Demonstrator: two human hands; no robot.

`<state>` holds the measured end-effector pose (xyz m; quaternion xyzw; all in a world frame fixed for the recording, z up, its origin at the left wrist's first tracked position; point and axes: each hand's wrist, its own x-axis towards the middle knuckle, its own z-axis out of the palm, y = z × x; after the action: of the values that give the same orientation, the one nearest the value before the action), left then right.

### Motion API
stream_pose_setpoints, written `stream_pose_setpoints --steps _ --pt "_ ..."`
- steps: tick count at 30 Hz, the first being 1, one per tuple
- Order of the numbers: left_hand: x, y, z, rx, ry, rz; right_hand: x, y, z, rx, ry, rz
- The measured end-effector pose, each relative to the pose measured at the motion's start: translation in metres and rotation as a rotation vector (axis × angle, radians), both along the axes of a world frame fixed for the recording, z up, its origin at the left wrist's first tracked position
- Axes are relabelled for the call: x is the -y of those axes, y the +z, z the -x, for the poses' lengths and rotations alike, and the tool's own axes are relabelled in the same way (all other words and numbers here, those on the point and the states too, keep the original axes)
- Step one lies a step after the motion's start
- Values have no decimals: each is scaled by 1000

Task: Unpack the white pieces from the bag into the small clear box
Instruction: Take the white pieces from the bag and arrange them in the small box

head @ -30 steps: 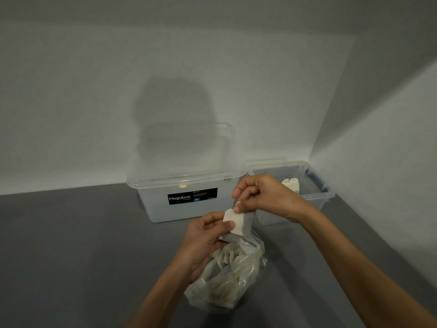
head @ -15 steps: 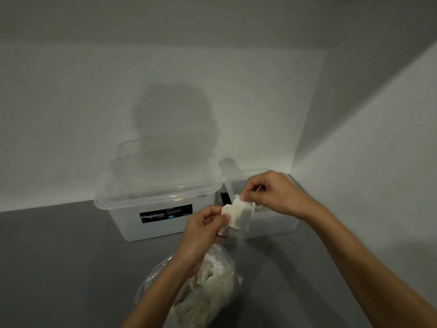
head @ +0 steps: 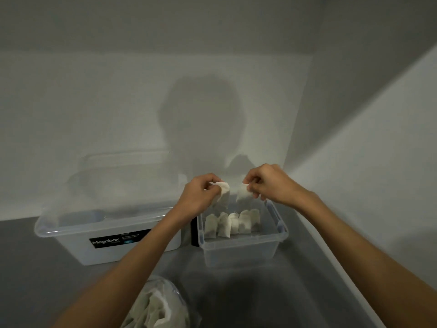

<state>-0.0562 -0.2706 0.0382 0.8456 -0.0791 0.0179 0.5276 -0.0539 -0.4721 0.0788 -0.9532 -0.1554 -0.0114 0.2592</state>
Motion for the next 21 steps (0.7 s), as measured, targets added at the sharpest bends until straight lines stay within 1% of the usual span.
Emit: stream_pose_setpoints --steps 2,5,9,13,17,21 --pt "9 -8 -13 14 1 -102 1 -12 -13 -46 19 9" --pt "19 -26 -30 39 11 -352 -4 -35 -28 -145 36 31" --pt "30 -52 -43 -24 -22 -625 -14 -72 -46 -277 24 40" --pt "39 -77 -51 -37 -70 -963 -26 -108 -57 -396 25 57" --pt "46 -92 -58 -31 -112 -1265 -33 -138 -67 -417 13 85" --pt "53 -93 -57 59 -100 -1507 -36 -155 -71 -383 4 90"
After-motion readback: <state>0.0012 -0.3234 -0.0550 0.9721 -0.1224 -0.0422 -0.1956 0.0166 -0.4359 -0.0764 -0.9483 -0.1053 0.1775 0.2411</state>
